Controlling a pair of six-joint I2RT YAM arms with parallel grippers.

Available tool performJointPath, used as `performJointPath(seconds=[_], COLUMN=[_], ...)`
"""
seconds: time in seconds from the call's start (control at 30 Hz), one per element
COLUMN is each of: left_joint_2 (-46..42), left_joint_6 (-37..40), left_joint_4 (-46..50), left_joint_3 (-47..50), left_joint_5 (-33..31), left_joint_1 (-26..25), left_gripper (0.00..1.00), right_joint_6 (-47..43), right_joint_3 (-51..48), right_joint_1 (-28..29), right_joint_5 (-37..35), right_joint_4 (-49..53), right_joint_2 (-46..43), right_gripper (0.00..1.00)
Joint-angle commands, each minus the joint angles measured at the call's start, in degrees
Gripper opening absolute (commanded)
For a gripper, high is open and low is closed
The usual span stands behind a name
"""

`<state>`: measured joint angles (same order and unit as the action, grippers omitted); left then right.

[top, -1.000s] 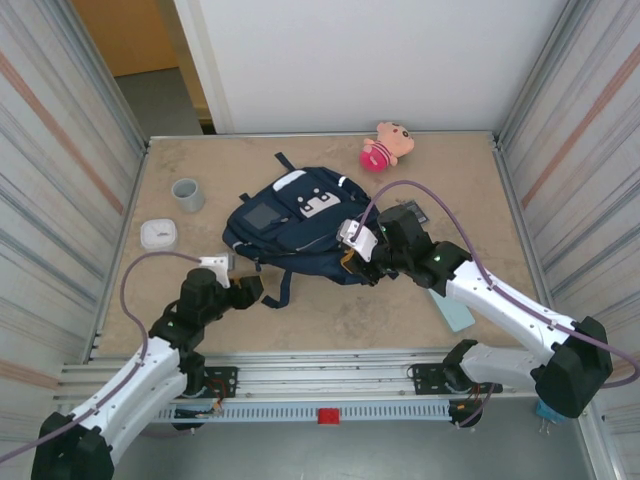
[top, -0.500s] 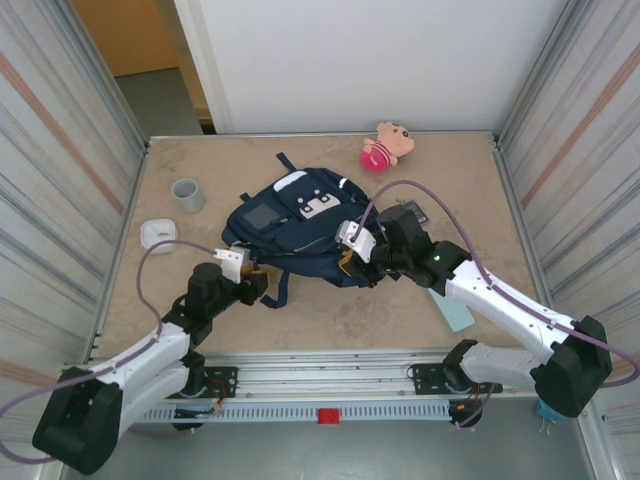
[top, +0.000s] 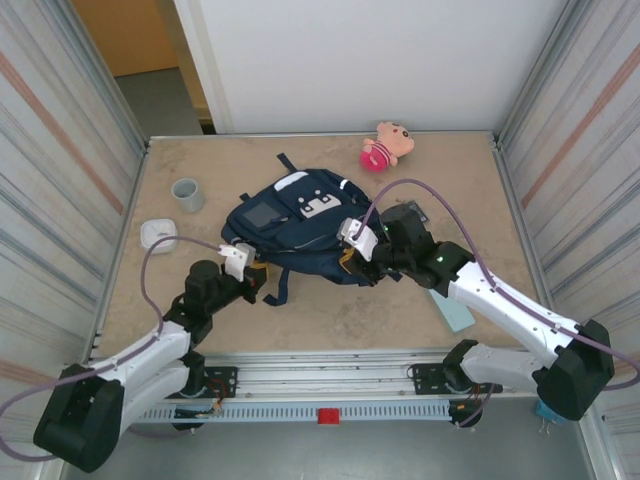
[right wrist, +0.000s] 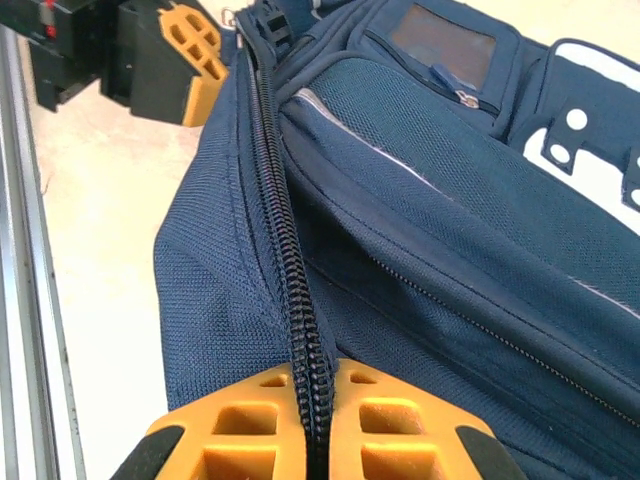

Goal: Pack books, pencil case, and school supplies into a backpack

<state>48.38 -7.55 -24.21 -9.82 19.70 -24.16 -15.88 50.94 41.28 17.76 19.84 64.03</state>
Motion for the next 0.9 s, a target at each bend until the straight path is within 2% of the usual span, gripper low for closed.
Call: performJointPath(seconds=[0.0, 0.17, 0.3, 0.37, 0.5, 0.57, 0.67, 0.8, 0.87], left_joint_2=[-3.2, -2.9, 1.2, 3.7, 7.5, 8.7, 8.7, 4.6, 1.7], left_joint_6=[-0.3, -1.6, -1.1, -1.4, -1.8, -1.1, 0.4, 3.9, 7.7], left_joint_4=[2.4, 7.2, 15.1, 18.3, 17.8, 20.3, 24.3, 27.7, 28.8], left_joint_3=[-3.8, -8.2, -14.6, -17.9, -21.5, -23.6, -25.5, -25.1, -24.3], left_joint_5=[5.0, 6.9, 12.0, 12.7, 12.3, 10.1, 6.3, -1.3, -3.2], left_joint_1=[-2.0, -7.4, -12.0, -15.3, -21.1, -22.5, -22.6, -22.7, -22.7], left_gripper=[0.0, 0.0, 0.0, 0.0, 0.0, 0.0, 0.15, 0.51, 0.65], right_joint_6=[3.2, 5.4, 5.4, 6.0, 7.0, 6.0, 2.8, -1.6, -6.7], right_joint_3=[-0.4, -1.5, -2.3, -2.7, -4.6, -5.1, -6.0, -5.8, -5.8], right_joint_1=[1.2, 4.2, 6.5, 6.8, 6.8, 6.8, 4.5, -1.9, -3.3], right_joint_5=[-2.8, -7.9, -11.7, -12.0, -9.9, -9.0, -3.7, 11.4, 15.0], right_joint_4=[-8.7, -13.1, -16.6, -18.6, -23.0, -23.2, -22.1, -18.7, -16.3], right_joint_2=[-0.2, 2.4, 4.8, 6.2, 7.8, 7.4, 5.2, 2.6, 2.1], right_gripper=[0.0, 0.0, 0.0, 0.0, 0.0, 0.0, 0.0, 0.0, 0.0])
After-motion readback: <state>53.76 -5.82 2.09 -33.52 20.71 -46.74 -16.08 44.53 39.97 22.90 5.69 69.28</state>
